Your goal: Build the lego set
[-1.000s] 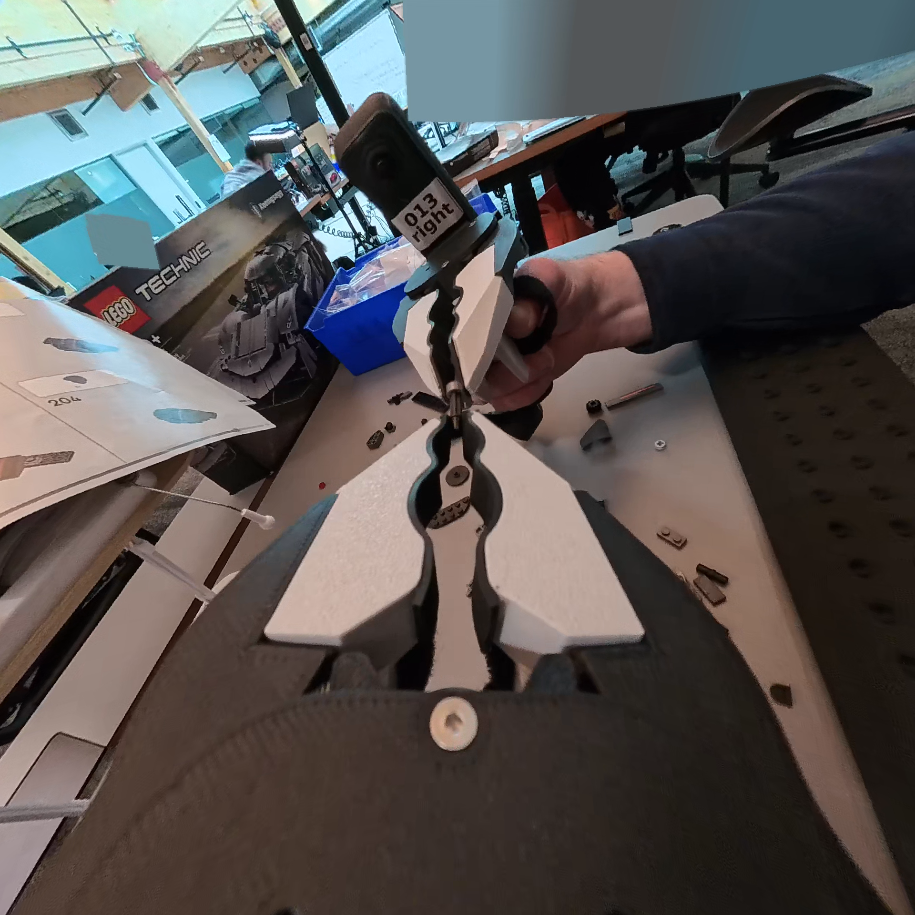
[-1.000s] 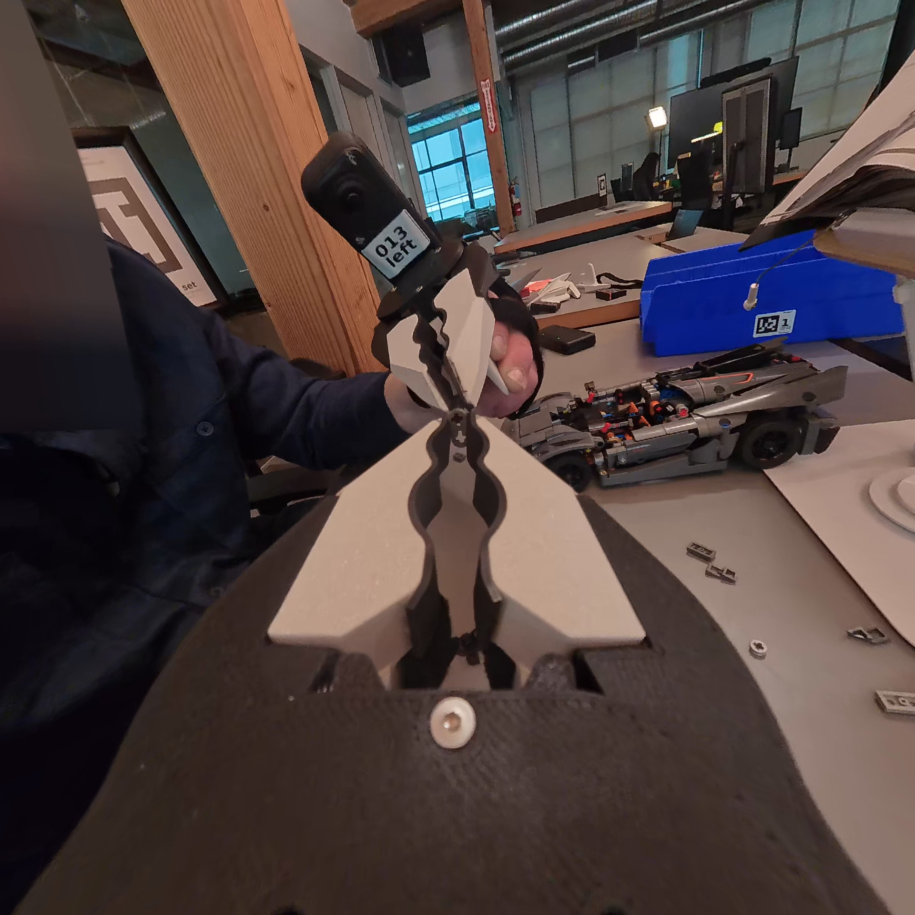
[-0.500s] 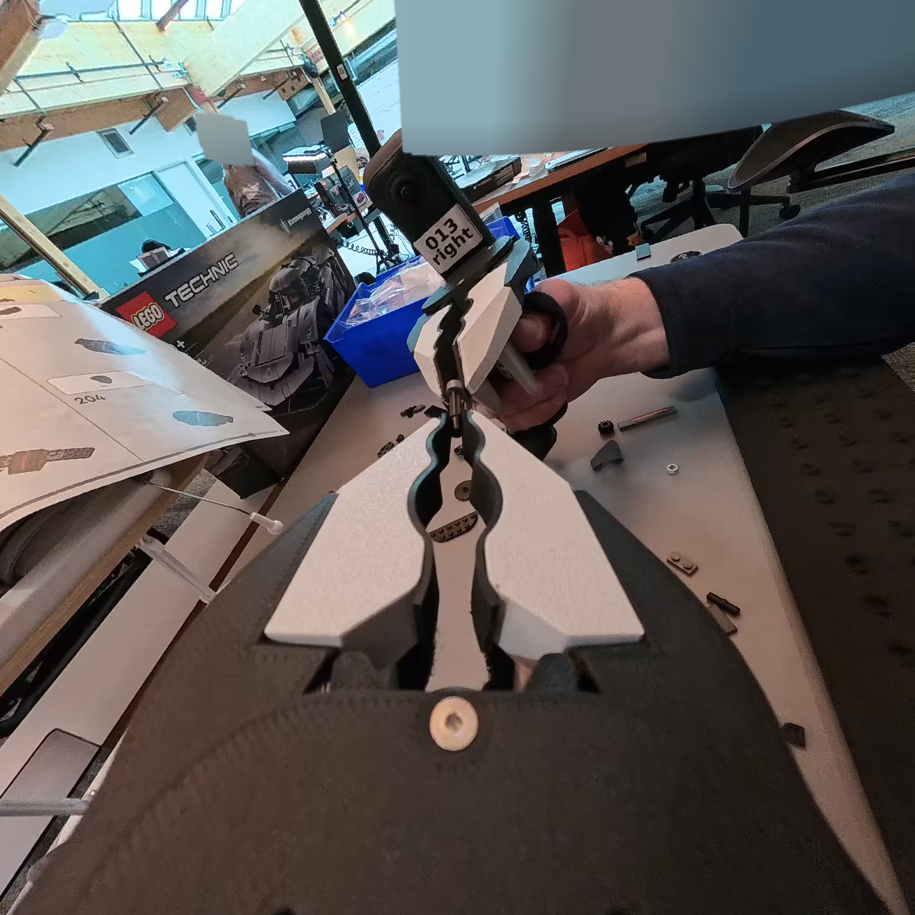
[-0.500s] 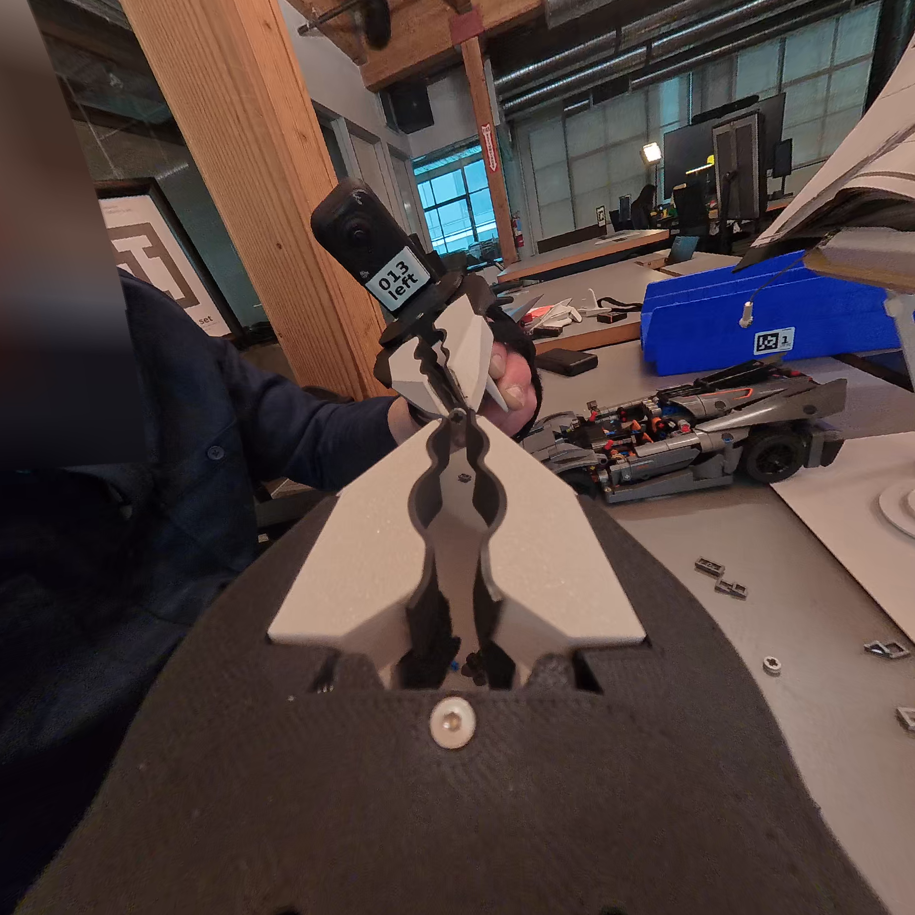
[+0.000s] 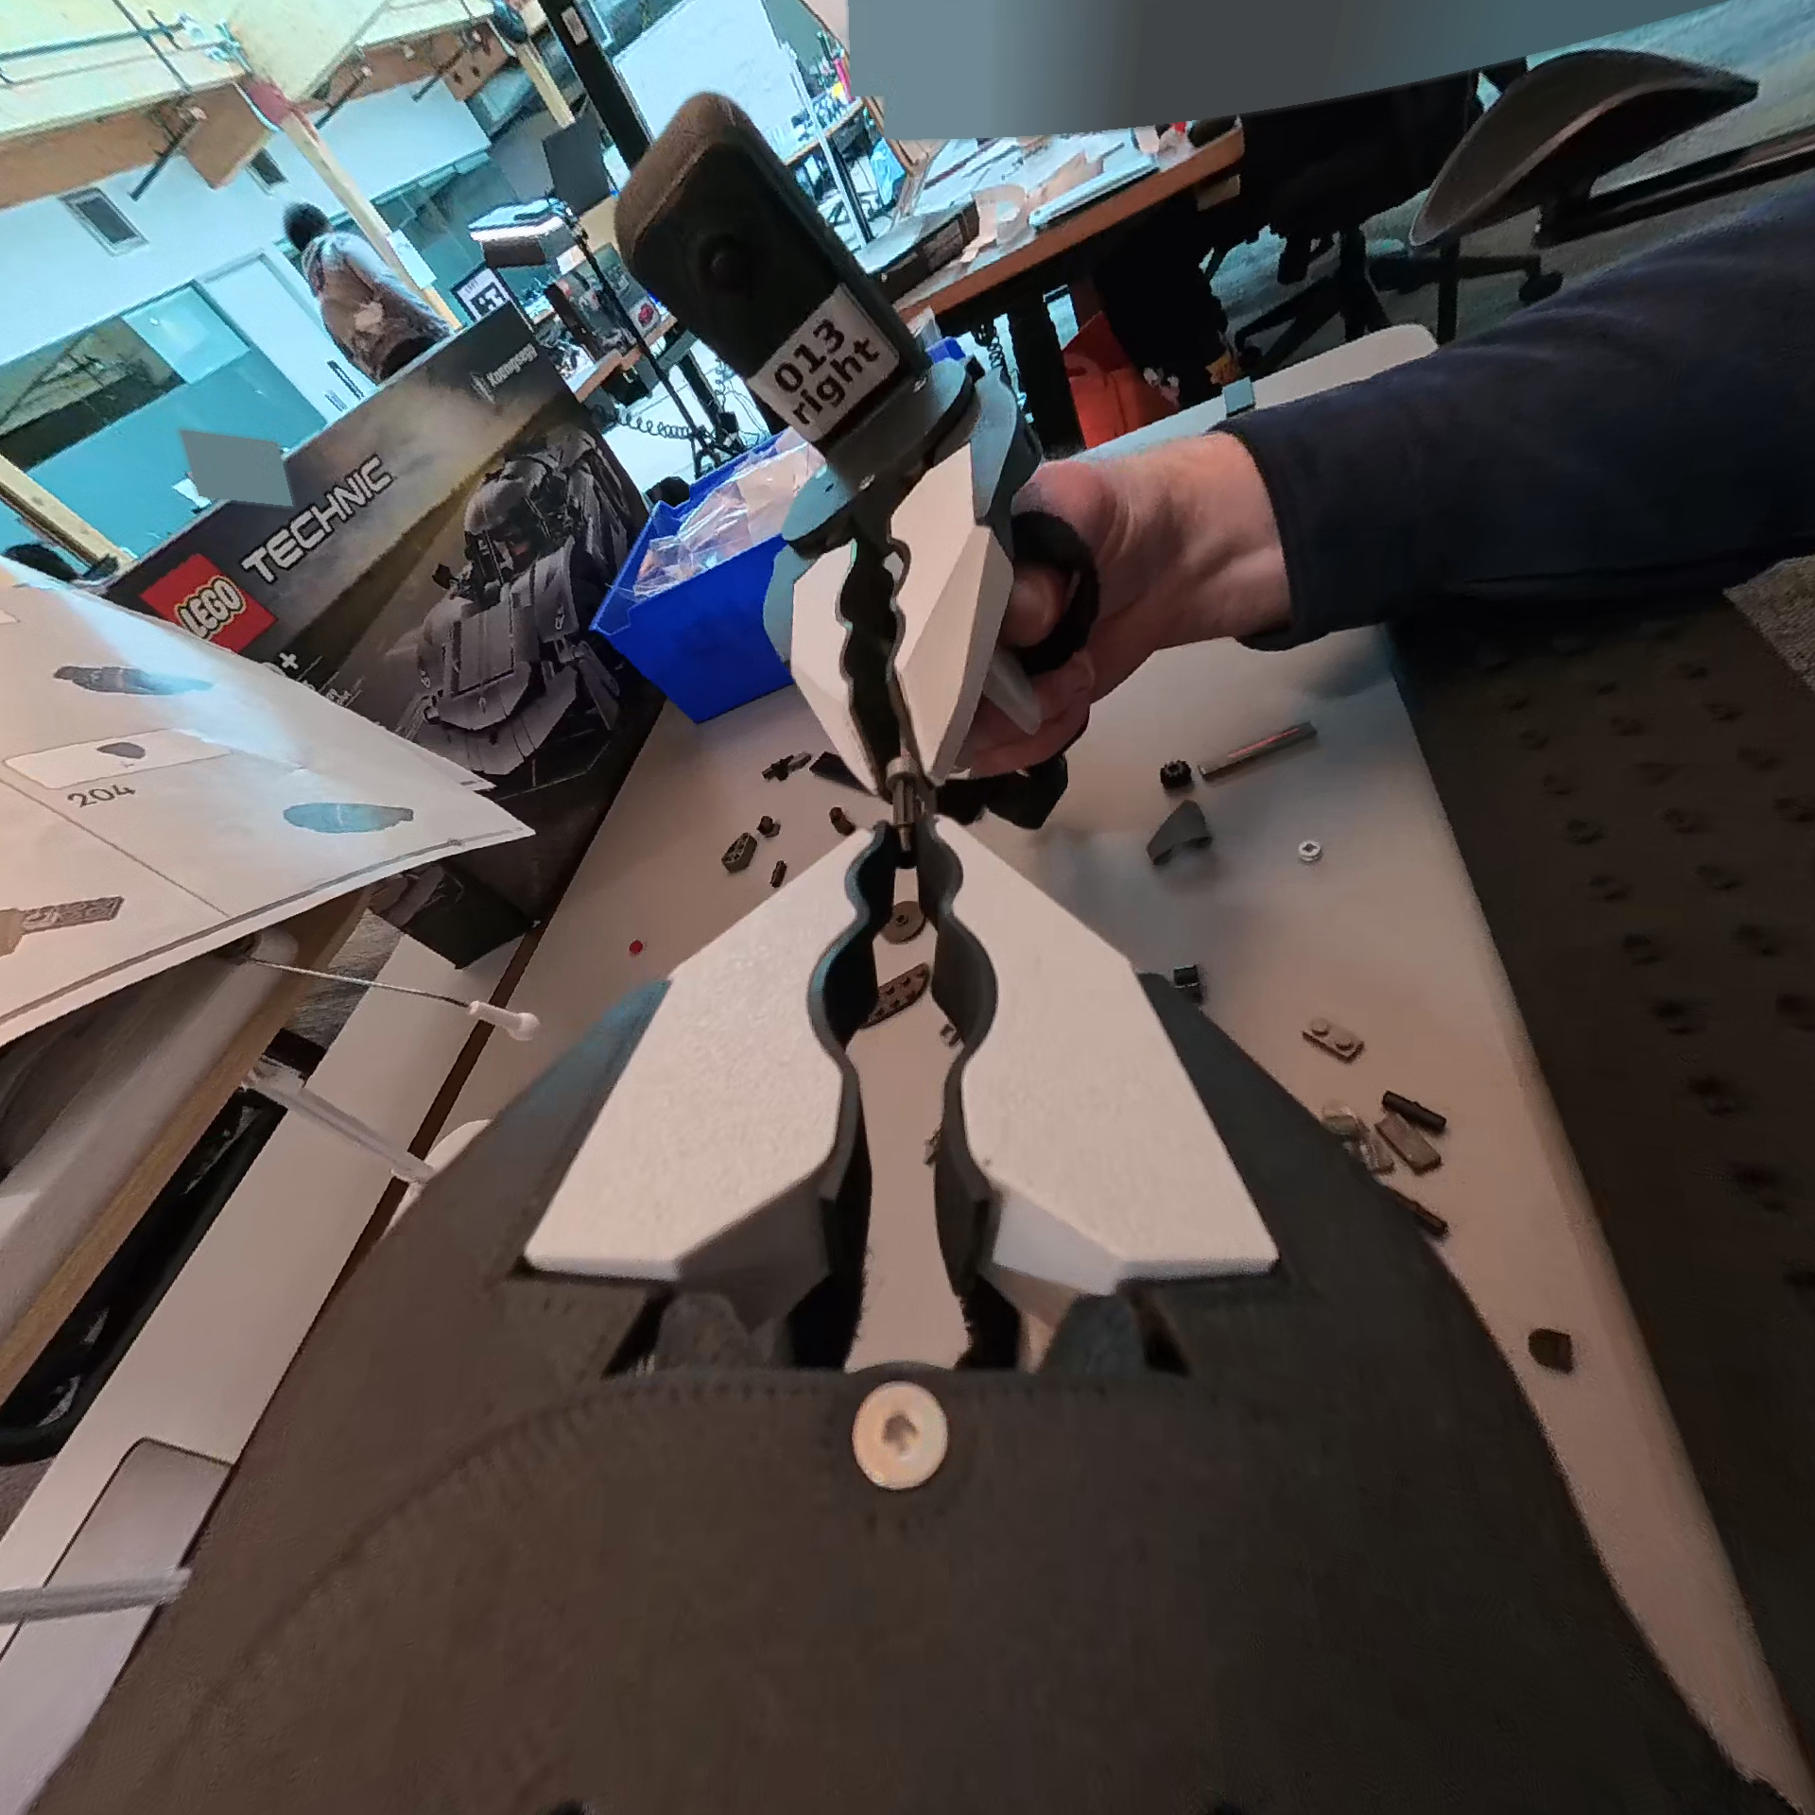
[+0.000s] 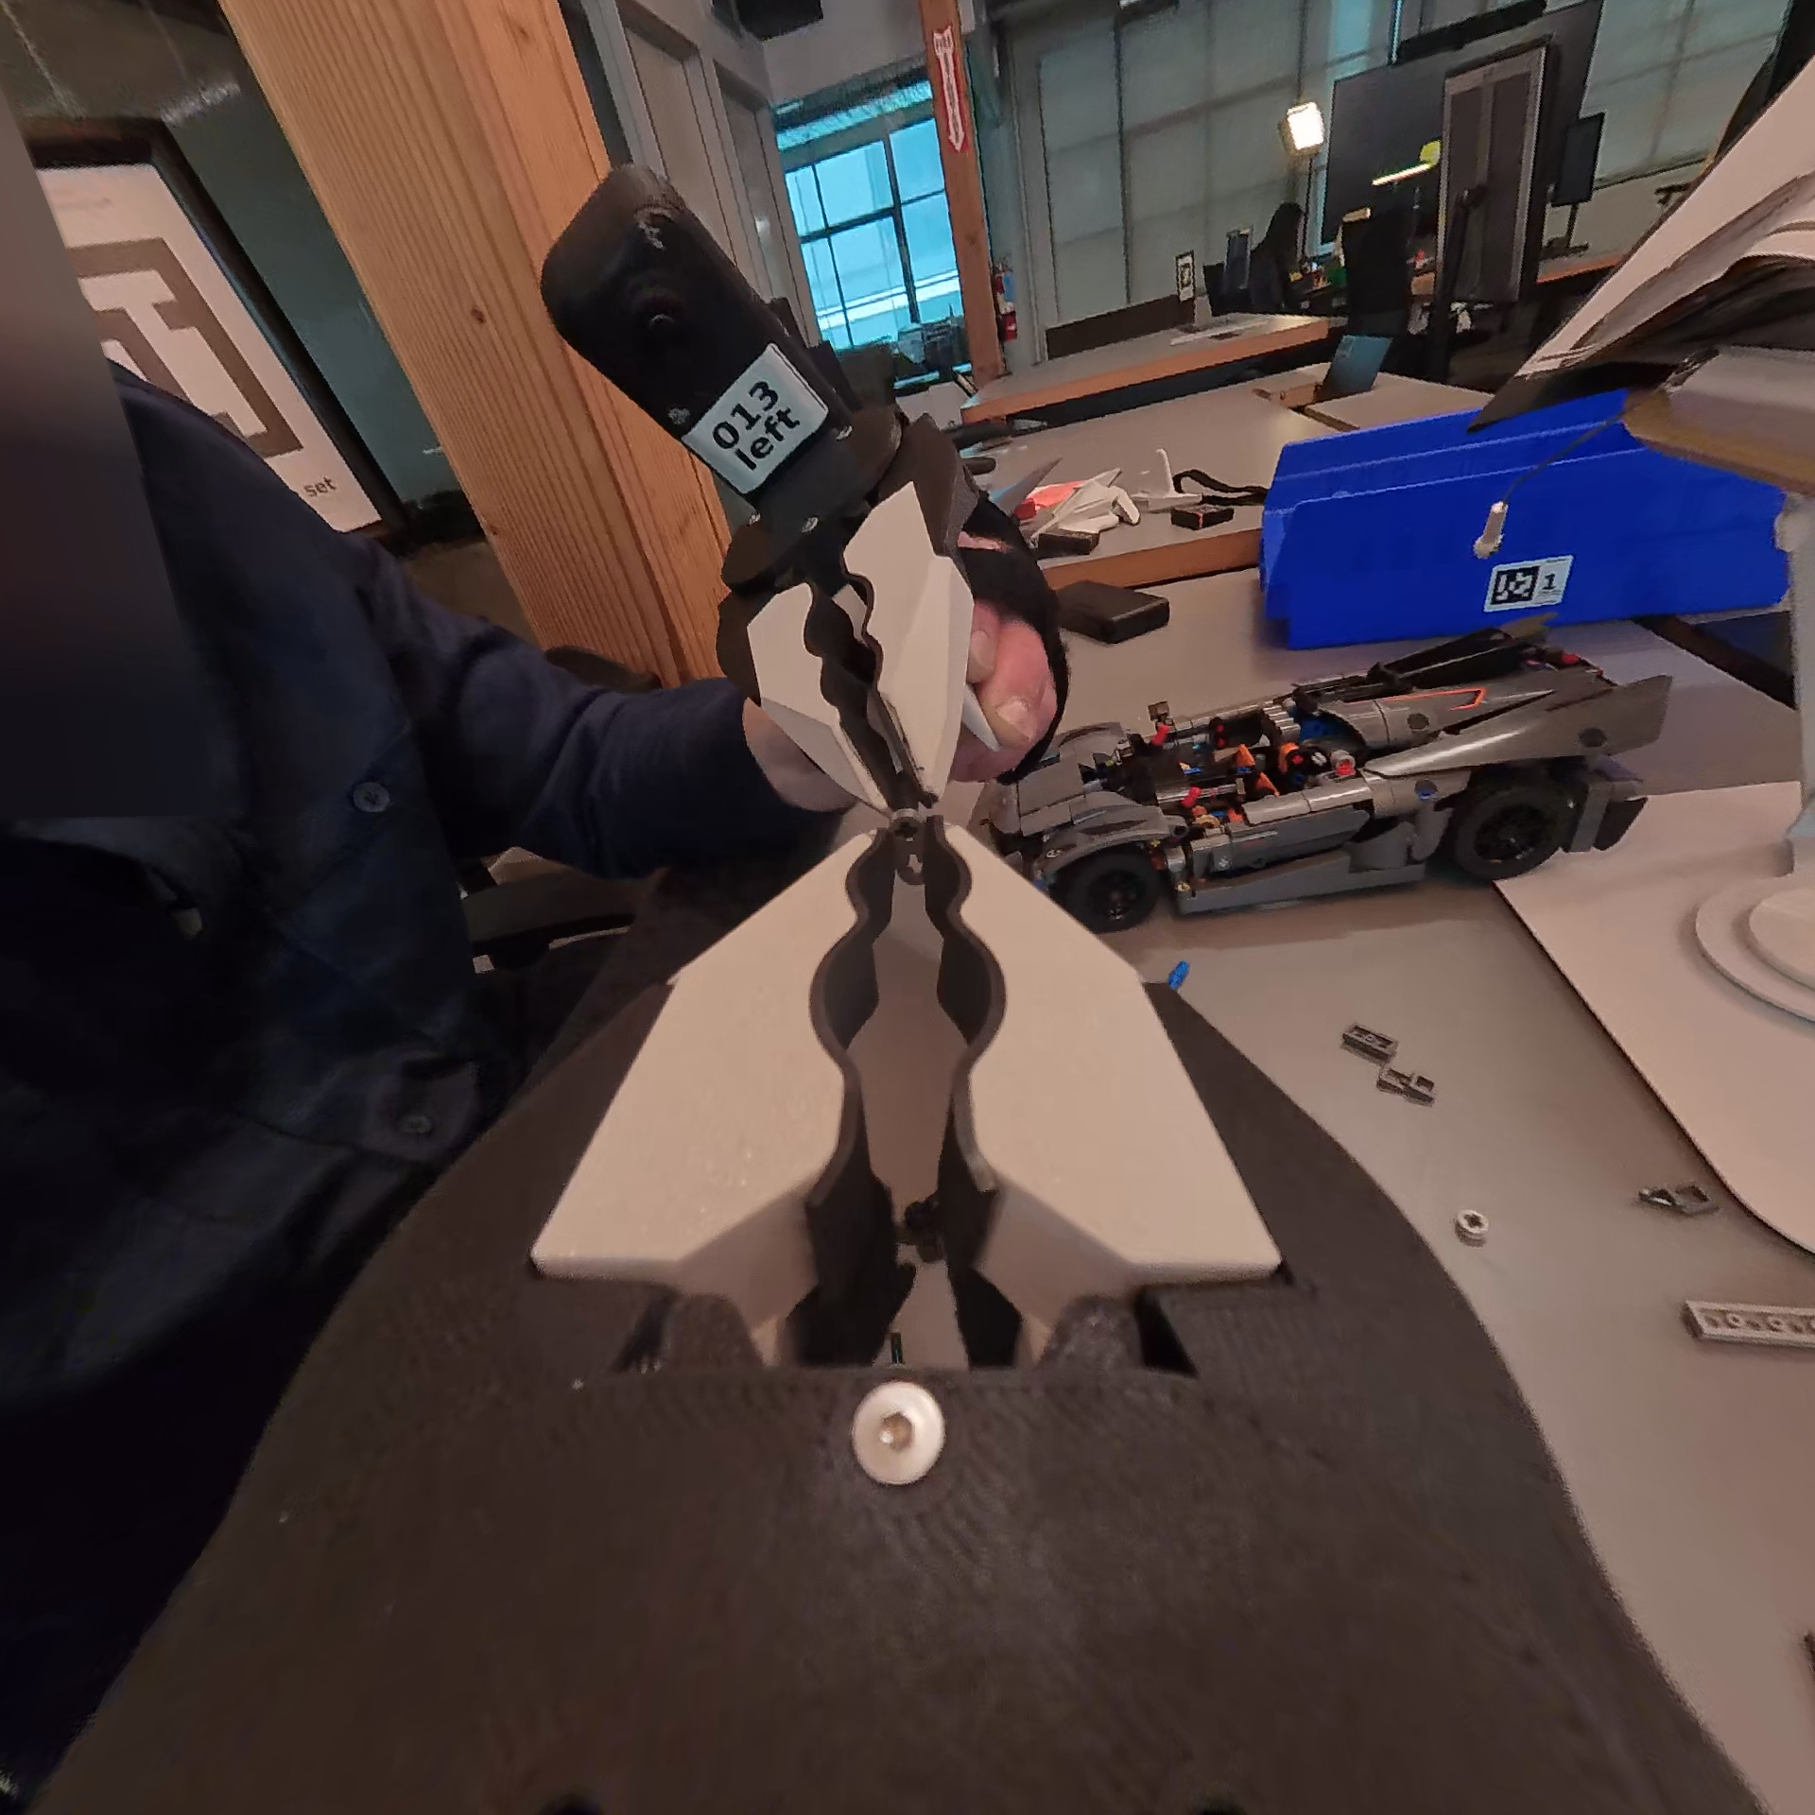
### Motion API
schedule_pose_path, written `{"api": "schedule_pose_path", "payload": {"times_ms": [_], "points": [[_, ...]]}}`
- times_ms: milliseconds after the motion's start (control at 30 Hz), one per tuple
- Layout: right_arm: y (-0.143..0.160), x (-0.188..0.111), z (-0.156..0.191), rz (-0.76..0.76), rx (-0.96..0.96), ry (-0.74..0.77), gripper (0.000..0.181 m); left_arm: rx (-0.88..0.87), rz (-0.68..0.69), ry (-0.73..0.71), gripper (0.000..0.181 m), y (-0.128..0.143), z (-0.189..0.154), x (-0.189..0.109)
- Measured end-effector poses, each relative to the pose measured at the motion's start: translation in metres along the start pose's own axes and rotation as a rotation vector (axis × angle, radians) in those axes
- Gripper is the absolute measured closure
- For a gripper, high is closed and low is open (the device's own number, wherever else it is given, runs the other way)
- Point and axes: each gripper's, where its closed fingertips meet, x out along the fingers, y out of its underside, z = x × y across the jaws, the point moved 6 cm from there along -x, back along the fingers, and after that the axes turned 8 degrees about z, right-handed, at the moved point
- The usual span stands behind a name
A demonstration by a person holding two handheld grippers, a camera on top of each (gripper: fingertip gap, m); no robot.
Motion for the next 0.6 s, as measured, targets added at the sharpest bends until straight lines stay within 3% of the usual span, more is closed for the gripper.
{"api": "schedule_pose_path", "payload": {"times_ms": [600], "points": [[0.0002, 0.0023, -0.0016, -0.019, 0.01, 0.009, 0.178, 0.003, 0.004, -0.024, 0.179, 0.0011, 0.0013, 0.0006]]}}
